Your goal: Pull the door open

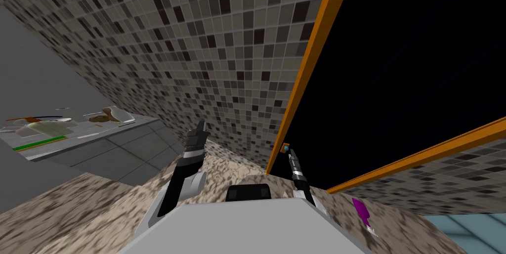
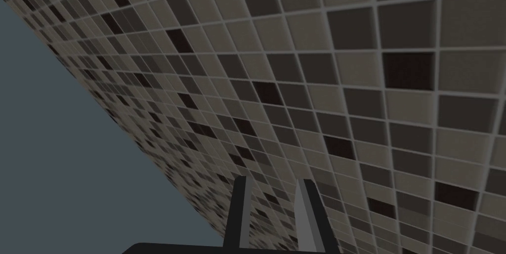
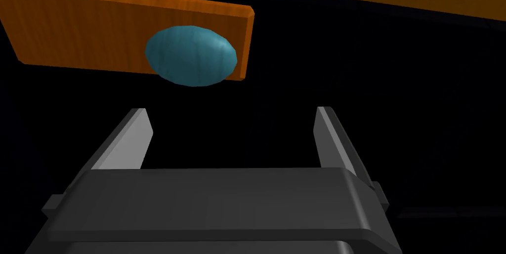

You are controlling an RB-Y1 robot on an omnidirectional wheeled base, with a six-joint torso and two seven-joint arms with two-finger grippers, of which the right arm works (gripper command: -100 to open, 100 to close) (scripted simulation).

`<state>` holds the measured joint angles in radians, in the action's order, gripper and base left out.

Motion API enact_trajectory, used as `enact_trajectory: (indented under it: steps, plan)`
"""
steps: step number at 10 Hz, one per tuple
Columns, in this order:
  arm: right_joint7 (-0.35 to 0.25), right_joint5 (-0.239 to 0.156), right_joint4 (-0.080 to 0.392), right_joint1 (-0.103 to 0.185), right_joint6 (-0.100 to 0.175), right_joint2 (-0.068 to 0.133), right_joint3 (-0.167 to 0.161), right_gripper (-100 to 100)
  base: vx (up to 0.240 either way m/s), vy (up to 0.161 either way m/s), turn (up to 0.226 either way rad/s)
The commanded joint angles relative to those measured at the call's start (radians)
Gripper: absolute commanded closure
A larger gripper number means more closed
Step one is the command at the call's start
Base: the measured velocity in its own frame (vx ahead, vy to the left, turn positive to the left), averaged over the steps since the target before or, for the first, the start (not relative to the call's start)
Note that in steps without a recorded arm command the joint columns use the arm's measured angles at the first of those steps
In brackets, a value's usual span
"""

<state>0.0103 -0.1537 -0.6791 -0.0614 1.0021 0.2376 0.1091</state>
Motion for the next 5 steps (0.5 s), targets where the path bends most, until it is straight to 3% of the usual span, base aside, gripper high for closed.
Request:
enact_trajectory:
  steps: [1,5]
  plan:
    - [-0.05,-0.032,-0.002,0.005,-0.007,-0.008,-0.003,-100,-0.084,-0.025,0.147]
    - [-0.149,-0.075,-0.007,0.011,-0.017,-0.018,-0.007,-100,-0.05,-0.021,0.068]
